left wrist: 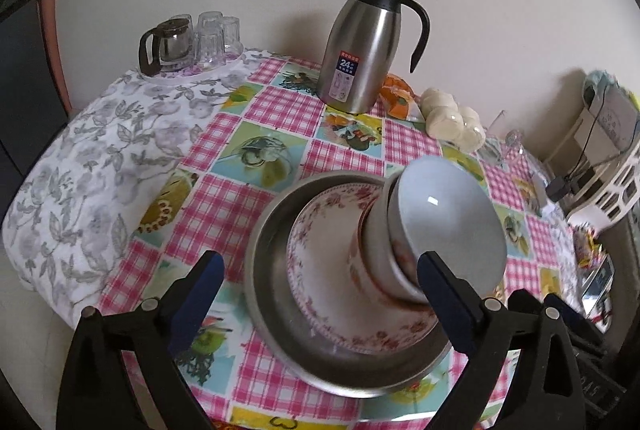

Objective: Organize plates and bowls

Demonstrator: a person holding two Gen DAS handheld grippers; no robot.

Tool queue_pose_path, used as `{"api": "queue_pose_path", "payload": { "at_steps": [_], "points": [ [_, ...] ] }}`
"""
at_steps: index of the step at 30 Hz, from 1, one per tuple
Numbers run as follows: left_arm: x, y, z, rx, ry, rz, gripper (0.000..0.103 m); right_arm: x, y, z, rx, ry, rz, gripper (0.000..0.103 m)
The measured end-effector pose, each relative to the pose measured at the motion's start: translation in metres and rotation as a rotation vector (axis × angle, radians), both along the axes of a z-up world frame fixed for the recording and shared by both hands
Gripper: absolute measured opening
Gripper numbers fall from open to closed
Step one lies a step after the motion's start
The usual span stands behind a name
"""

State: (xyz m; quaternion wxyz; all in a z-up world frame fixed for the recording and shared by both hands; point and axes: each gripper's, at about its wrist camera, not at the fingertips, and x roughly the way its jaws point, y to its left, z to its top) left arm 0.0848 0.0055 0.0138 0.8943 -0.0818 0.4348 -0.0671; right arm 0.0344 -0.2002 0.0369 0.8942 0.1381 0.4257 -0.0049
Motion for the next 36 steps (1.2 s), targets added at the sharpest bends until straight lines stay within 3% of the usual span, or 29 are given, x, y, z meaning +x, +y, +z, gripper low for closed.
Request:
{"api": "queue_pose_path", "payload": {
  "at_steps": [11,18,28,36],
  "points": [
    [-0.031,-0.003,-0.017,0.061,0.027,-0.025,0.097,-0.028,-0.005,-0.020,-0.037,0.035,-0.013,0.103],
    [-0.053,-0.016,-0.024,0.185,0.016,-0.044,0.097,-0.047,-0.009,-0.035,-0.060,0.065,-0.017,0.103],
    [-0.066,-0.029,-0.040,0.249,0.093,-0.072,0.097,-0.067,-0.019,-0.046,-0.069,0.079,-0.036,0.103],
    [-0.071,-0.032,-0.046,0.254,0.130,-0.080,0.097,-0.077,-0.021,-0.050,-0.080,0.089,-0.036,0.103]
  ]
}}
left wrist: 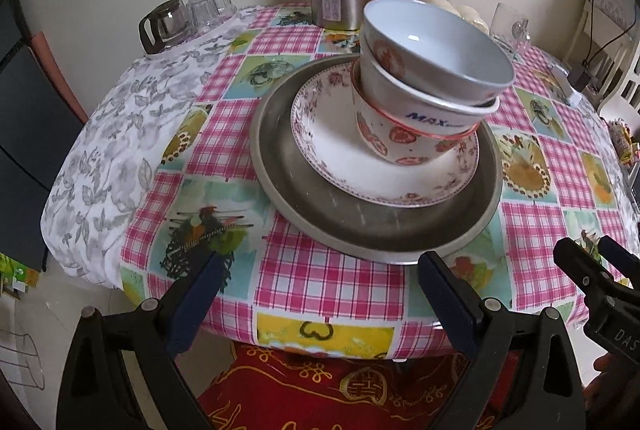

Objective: Organize plates and bowls

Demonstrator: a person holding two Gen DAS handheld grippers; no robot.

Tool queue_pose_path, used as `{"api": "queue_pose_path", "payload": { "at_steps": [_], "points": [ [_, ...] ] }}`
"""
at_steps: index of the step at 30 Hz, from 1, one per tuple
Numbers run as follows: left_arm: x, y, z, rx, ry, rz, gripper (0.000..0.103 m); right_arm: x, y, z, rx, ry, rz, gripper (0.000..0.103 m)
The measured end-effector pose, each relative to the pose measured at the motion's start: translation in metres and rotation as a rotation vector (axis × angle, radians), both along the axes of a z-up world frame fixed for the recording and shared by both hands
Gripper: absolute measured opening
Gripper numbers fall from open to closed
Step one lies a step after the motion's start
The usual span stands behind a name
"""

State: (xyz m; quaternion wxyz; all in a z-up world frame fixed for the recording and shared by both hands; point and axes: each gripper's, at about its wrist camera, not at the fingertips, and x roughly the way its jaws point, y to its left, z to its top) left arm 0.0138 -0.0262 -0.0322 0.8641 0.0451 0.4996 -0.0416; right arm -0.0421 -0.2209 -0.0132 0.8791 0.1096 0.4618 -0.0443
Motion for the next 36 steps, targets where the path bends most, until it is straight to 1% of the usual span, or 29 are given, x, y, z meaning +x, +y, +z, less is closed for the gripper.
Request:
{"api": "queue_pose_path", "payload": {
  "at_steps": [6,18,28,36],
  "points": [
    [-0.002,-0.001,-0.002,0.004,0.013,-0.001,0.097,-0.005,0.000,-0.003,-0.004,0.009,0.000,0.103],
    [0.002,0.002,-0.011,0.010,0.066,0.019,0.097,-0.004,0.002,-0.005,-0.015,0.021,0.013,0.103],
    [0.004,0.001,-0.014,0.011,0.080,0.017,0.097,-0.002,0.001,-0.007,-0.010,0.028,0.012,0.103],
    [0.006,0.004,-0.017,0.011,0.095,0.036,0.097,0.001,-0.001,-0.010,-0.006,0.035,0.003,0.103]
  ]
}}
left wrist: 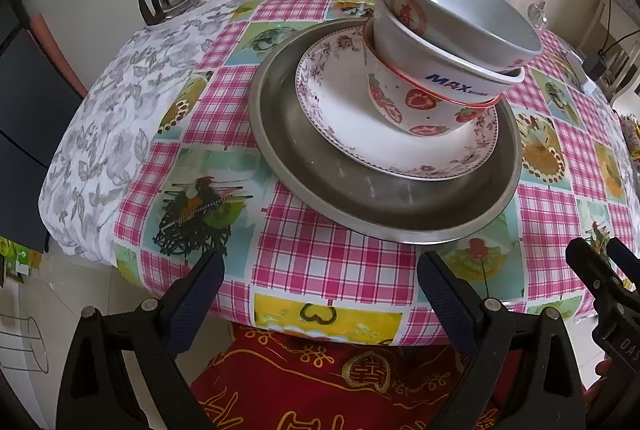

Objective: Organize plates and bowls

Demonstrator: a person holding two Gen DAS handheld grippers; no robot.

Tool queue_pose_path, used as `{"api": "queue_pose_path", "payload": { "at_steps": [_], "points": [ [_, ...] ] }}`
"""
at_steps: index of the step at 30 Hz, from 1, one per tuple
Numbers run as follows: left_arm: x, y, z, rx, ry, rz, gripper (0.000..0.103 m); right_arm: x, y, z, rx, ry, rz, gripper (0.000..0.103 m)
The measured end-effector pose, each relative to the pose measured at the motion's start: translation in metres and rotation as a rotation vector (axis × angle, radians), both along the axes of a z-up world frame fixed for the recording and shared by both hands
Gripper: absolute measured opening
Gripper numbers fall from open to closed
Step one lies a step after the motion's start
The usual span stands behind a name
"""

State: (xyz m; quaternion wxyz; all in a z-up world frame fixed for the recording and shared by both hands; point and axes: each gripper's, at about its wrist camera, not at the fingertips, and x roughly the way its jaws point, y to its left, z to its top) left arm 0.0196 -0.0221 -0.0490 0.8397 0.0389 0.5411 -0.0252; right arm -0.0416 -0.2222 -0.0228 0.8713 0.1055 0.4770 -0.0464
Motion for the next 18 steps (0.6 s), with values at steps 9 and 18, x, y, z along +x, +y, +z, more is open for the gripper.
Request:
{"api": "queue_pose_path", "payload": {
  "at_steps": [9,18],
  "points": [
    [-0.0012,0.0014,0.0015,-0.009,-0.007,0.007,0.097,-0.0001,0.0005,-0.0006,-0.002,0.002,0.002,0.103],
    [-0.0004,0.0017,0.0013,-0.010,-0.006,0.010,0.097,-0.0001,0.0002,-0.0010,-0.002,0.002,0.001,0.103]
  ]
}}
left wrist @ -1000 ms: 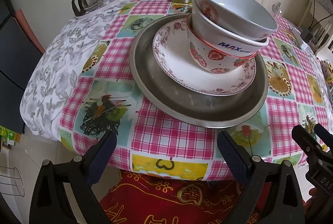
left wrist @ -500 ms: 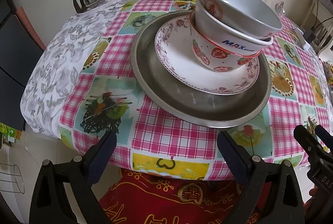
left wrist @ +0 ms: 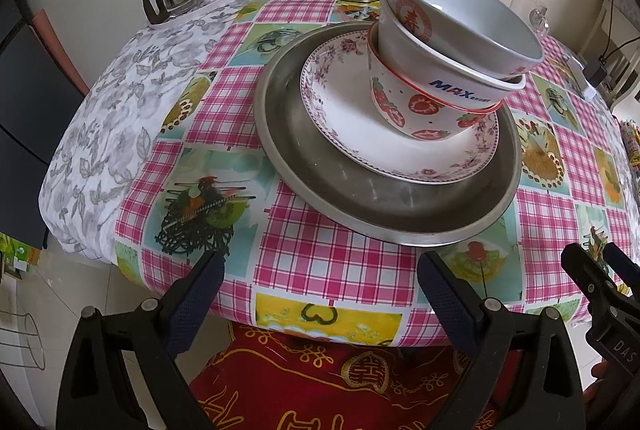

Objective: Organize plates and bowls

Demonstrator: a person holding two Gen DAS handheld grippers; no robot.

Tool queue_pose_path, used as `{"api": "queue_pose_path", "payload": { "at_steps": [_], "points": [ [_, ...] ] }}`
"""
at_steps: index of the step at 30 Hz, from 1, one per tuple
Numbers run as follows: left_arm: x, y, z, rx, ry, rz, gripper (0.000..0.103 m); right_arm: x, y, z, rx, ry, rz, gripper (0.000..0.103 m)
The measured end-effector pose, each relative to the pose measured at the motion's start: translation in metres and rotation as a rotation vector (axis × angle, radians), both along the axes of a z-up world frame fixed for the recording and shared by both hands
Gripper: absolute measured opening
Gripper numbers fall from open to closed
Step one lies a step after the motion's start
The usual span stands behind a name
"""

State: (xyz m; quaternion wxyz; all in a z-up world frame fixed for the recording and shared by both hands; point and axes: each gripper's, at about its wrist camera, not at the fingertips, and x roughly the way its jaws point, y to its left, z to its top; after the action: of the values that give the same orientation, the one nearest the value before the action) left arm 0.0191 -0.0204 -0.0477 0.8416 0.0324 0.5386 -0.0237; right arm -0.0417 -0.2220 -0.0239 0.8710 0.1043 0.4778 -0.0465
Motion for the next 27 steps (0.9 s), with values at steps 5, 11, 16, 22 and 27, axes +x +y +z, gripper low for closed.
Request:
{"api": "queue_pose_path", "payload": {
  "at_steps": [5,11,16,22,27],
  "points": [
    [-0.0001,0.0000,-0.0003,0.000,0.000,0.001,0.097,0.0004,-0.0002,-0.0008,-0.001,0.000,0.000,0.103],
    [0.0009,-0.0007,0.0001,-0.004,0.000,-0.002,0.097,0.0007,0.0001,-0.0021,-0.001,0.004,0.002,0.103],
    [0.0019,-0.0019,0.0001,-0.002,0.000,-0.006,0.097,0.0007,0.0011,-0.0048,-0.004,0.008,0.003,0.103],
    [0.0022,-0.0021,-0.0010,-0.004,0.004,-0.004,0.097,0.0016,-0.0003,-0.0066,-0.005,0.014,0.003,0.103],
    [0.0026,-0.0010,-0.0014,-0.003,0.005,0.001,0.097,0.0027,-0.0013,-0.0071,-0.006,0.017,0.003,0.103]
  ]
}}
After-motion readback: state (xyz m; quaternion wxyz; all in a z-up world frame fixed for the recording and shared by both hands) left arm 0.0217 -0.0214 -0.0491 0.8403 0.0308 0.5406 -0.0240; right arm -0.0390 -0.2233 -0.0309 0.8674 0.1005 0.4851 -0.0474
